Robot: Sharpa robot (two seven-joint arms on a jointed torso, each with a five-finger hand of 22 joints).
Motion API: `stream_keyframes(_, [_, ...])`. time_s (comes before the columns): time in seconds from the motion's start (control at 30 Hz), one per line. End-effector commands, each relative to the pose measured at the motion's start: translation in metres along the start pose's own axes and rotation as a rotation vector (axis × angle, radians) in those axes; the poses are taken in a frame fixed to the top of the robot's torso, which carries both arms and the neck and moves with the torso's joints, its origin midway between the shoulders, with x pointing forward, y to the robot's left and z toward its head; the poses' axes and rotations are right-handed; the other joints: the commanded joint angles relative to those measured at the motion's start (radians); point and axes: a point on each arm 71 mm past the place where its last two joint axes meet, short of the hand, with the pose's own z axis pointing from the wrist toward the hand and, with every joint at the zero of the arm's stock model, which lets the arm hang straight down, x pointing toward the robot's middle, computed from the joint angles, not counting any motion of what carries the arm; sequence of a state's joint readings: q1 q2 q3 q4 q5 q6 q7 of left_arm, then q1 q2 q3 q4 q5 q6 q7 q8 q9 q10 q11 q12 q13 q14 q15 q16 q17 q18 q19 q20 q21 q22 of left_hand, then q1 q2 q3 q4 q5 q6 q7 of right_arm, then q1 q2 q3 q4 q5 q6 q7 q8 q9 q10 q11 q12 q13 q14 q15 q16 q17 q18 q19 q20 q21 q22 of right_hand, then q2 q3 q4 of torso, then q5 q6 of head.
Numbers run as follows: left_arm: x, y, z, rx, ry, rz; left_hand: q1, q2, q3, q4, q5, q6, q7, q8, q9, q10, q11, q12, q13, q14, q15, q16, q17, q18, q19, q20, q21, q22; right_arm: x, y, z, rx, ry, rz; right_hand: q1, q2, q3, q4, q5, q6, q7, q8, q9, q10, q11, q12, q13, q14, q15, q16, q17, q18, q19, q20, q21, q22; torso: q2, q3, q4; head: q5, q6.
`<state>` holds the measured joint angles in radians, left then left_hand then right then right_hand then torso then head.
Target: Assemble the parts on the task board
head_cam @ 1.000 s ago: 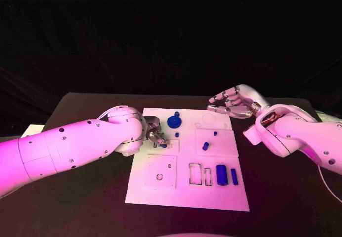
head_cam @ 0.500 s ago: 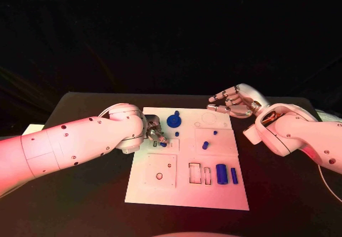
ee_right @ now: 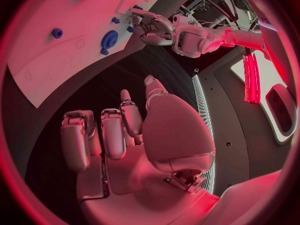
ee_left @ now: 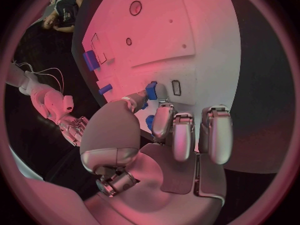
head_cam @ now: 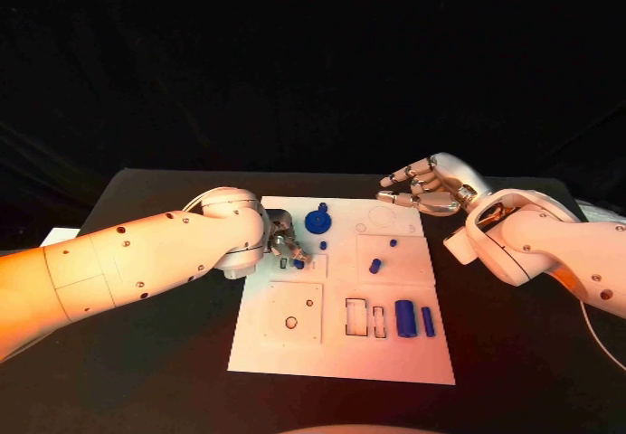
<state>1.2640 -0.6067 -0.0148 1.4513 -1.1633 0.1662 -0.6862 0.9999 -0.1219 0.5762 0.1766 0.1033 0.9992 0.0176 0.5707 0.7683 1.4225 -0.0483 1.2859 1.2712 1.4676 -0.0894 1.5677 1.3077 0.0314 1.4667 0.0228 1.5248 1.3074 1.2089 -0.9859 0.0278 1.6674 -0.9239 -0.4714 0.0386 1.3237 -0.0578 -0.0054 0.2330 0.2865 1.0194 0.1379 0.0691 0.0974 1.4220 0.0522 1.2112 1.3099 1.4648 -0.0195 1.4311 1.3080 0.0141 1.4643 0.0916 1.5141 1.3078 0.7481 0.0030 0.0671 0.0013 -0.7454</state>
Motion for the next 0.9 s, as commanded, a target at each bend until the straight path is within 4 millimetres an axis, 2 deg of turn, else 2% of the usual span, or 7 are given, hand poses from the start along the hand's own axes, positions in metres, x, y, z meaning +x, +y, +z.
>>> stream_keyframes(0.03, [0.0126,0.0046,0.0042,-0.058,0.073,0.028,-0.015,-0.004,-0.012,0.002,-0.005,0.010,-0.001,0.001,0.000,0.009,0.001,0.006,0.002,0.103,-0.007,0.003,0.263,-0.014,0.065,-0.005,0.004,0.199,0.0013,0.0009,-0.0002,-0.007,0.012,0.000,0.001,0.007,-0.005,0.000,0.003,0.006,-0.001,0.002,0.001,-0.007,-0.001,-0.005,0.054,0.063,0.000,-0.005,0.088,0.015,0.019,0.001,-0.006,0.157,0.001,-0.0002,0.0000,-0.002,-0.001])
stream_keyframes(0.3, [0.0117,0.0055,0.0060,-0.066,0.073,0.027,-0.051,-0.009,-0.048,0.017,-0.006,0.019,-0.003,0.001,0.002,0.012,-0.001,0.005,0.003,0.103,-0.008,0.003,0.263,-0.015,0.067,-0.007,0.006,0.203,0.0010,0.0008,-0.0004,-0.006,0.010,-0.001,0.001,0.007,-0.005,0.000,0.004,0.006,-0.001,0.002,0.001,-0.007,-0.001,-0.006,0.054,0.063,0.000,-0.005,0.088,0.015,0.019,0.001,-0.006,0.157,0.000,0.0002,0.0010,-0.003,-0.003])
stream_keyframes(0.7, [0.0116,0.0062,0.0067,-0.069,0.077,0.030,-0.105,-0.012,-0.173,0.063,-0.005,0.035,-0.009,0.008,0.008,0.022,-0.006,0.014,0.014,0.103,-0.012,0.003,0.263,-0.019,0.077,-0.009,0.015,0.219,0.0009,0.0007,-0.0002,-0.009,0.012,-0.006,0.007,0.005,-0.008,-0.004,-0.001,0.005,-0.001,0.001,0.001,-0.007,-0.001,-0.006,0.053,0.063,0.000,-0.007,0.087,0.015,0.019,0.001,-0.007,0.156,0.000,-0.0002,0.0007,-0.002,-0.003])
stream_keyframes(0.9, [0.0121,0.0053,0.0064,-0.067,0.079,0.035,-0.105,-0.012,-0.177,0.064,-0.005,0.036,-0.009,0.008,0.008,0.023,-0.006,0.016,0.016,0.103,-0.012,0.003,0.263,-0.019,0.077,-0.009,0.015,0.219,0.0010,0.0006,-0.0001,-0.010,0.013,-0.006,0.007,0.005,-0.008,-0.004,-0.001,0.005,-0.001,0.001,0.001,-0.007,-0.001,-0.006,0.053,0.063,0.000,-0.007,0.087,0.015,0.019,0.001,-0.007,0.156,0.000,-0.0002,0.0005,-0.002,-0.003])
